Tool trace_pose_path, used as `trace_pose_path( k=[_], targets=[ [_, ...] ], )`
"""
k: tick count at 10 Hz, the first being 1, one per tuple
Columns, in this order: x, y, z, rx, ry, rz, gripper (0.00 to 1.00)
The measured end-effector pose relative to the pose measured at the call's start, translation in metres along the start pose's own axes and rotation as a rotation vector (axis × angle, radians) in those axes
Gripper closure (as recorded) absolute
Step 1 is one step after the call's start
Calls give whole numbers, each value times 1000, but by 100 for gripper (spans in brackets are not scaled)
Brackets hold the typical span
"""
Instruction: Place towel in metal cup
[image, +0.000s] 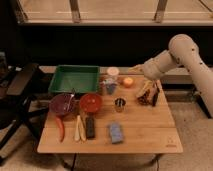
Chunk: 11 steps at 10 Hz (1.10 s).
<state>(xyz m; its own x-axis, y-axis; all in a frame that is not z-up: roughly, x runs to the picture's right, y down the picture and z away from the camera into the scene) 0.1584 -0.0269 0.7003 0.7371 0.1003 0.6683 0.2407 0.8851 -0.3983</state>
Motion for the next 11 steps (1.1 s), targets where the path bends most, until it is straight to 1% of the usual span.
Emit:
trace_pose_path(
  k=[1,2,3,4,6,7,8,11],
  targets=[
    [5,-2,3,-3,0,-12,20],
    [10,-5,6,-2,8,-32,20],
    [14,-10,13,15,29,-54,20],
    [22,-13,18,49,65,-64,20],
    [35,-19,26,99,133,-68,20],
    [43,-26,28,117,159,-63,20],
    [45,-29,31,120,165,-62,20],
    [46,-29,29,122,166,-59,20]
  ],
)
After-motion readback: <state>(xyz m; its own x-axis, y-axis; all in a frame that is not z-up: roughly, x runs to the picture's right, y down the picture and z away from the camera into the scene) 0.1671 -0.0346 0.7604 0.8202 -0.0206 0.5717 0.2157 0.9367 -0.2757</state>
